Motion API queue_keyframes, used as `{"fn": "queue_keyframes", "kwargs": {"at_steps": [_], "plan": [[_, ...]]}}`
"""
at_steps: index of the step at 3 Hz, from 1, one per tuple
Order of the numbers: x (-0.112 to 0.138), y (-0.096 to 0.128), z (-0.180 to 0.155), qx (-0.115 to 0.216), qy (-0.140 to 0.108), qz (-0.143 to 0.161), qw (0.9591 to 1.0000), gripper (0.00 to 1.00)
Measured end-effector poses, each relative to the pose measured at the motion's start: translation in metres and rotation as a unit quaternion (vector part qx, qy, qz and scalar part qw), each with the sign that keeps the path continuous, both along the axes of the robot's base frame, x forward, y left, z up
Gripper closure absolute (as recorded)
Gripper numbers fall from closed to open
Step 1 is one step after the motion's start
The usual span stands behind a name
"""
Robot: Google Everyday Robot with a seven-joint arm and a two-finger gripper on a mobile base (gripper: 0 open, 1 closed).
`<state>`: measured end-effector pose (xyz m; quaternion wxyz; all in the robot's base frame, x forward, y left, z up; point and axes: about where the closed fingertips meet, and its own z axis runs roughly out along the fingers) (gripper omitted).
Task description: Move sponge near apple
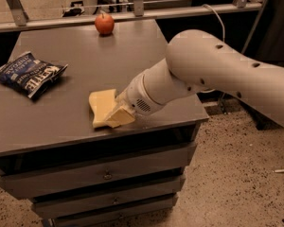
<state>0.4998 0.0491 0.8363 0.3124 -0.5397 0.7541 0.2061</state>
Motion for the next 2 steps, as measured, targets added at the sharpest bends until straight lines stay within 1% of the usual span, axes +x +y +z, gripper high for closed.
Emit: {"fn": "queue_keyframes", "kwargs": {"at_steps": [1, 2], "plan": [[0.016, -0.018, 0.012, -0.011, -0.023, -0.011, 0.9996, 0.87], [0.05, -0.055, 0.042, -0.036, -0.07, -0.034, 0.9963, 1.0]]}}
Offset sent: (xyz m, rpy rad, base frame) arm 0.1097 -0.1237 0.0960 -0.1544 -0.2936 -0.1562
